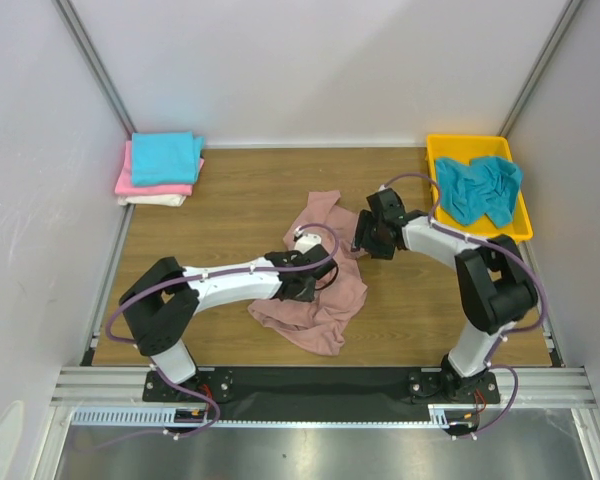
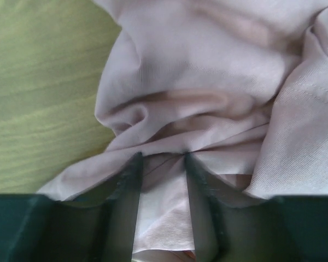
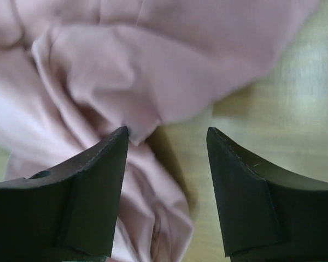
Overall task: Fold and stack the t-shirts
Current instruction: Flatten the tshirt out
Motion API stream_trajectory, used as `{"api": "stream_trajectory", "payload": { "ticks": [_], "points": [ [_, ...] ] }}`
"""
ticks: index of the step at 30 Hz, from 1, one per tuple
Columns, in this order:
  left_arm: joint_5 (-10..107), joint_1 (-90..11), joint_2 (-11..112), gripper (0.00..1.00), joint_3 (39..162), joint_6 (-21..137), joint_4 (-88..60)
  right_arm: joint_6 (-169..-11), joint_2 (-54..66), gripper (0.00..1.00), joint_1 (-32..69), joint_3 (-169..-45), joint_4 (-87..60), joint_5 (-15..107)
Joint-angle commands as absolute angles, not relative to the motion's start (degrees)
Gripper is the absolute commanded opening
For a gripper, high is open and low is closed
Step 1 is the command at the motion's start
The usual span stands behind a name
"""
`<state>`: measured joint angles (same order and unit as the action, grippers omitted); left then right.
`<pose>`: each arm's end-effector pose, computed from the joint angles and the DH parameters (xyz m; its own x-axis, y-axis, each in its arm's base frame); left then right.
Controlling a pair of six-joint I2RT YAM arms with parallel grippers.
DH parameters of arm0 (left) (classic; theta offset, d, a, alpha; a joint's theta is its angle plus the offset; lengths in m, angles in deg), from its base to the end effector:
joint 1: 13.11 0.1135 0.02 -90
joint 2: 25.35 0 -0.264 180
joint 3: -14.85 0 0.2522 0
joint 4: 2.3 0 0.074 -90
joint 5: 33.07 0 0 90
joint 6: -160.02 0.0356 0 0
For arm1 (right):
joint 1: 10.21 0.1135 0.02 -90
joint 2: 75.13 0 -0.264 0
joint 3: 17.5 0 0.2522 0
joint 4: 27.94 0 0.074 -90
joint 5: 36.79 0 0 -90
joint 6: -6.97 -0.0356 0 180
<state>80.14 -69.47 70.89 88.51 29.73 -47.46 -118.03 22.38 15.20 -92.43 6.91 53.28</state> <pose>0.1901 -0.2603 0.1803 -0.8324 0.1781 -0.5248 0.1890 0.9814 0.0333 0.3129 0.1486 0.1860 -0.8693 0.2220 -0.4416 0.0856 0.9475 0.3079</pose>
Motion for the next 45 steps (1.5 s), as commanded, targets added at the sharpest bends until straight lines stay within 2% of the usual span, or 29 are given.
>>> {"api": "stream_trajectory", "payload": {
  "ticks": [1, 4, 6, 8, 19, 25, 30, 36, 38, 42, 45],
  "points": [
    [78.22, -69.62, 68.78, 0.35, 86.45, 26.34, -48.41, -118.19, 26.20, 0.64, 15.46, -97.70, 3.75, 55.67],
    [76.19, -69.62, 66.94, 0.19, 84.78, 25.73, -47.61, -117.83, 27.96, 0.63, 15.90, -99.90, 3.41, 55.58],
    [76.18, -69.62, 65.88, 0.13, 84.42, 25.20, -49.18, -117.83, 29.19, 0.63, 16.33, -101.04, 2.27, 55.23],
    [75.57, -69.62, 65.18, 0.11, 83.81, 24.67, -50.07, -117.83, 30.86, 0.62, 16.69, -102.36, 1.56, 54.35],
    [63.54, -73.48, 57.18, 0.11, 77.66, 31.61, -39.10, -116.77, 47.38, 0.59, 23.27, -118.80, 3.14, 50.75],
    [55.81, -74.11, 60.42, 0.11, 76.06, 33.80, -30.22, -116.69, 52.92, 0.59, 26.70, -125.21, 0.33, 44.08],
    [56.85, -74.19, 66.22, 0.12, 78.26, 37.32, -26.35, -114.67, 58.54, 0.57, 28.11, -137.06, 4.98, 36.51],
    [59.65, -74.19, 70.80, 0.15, 80.46, 39.61, -17.65, -114.24, 58.55, 0.56, 28.82, -139.28, 4.81, 31.77],
    [60.27, -74.19, 71.32, 0.16, 80.29, 40.13, -13.02, -110.65, 59.08, 0.56, 28.82, -143.22, 9.97, 33.94],
    [61.15, -74.19, 73.52, 0.17, 82.04, 41.72, -9.56, -108.34, 58.29, 0.60, 26.36, -147.18, 12.45, 31.86],
    [61.59, -74.11, 74.14, 0.19, 87.12, 44.09, -10.69, -105.36, 57.15, 0.76, 23.55, -154.29, 18.59, 31.58]
  ]
}}
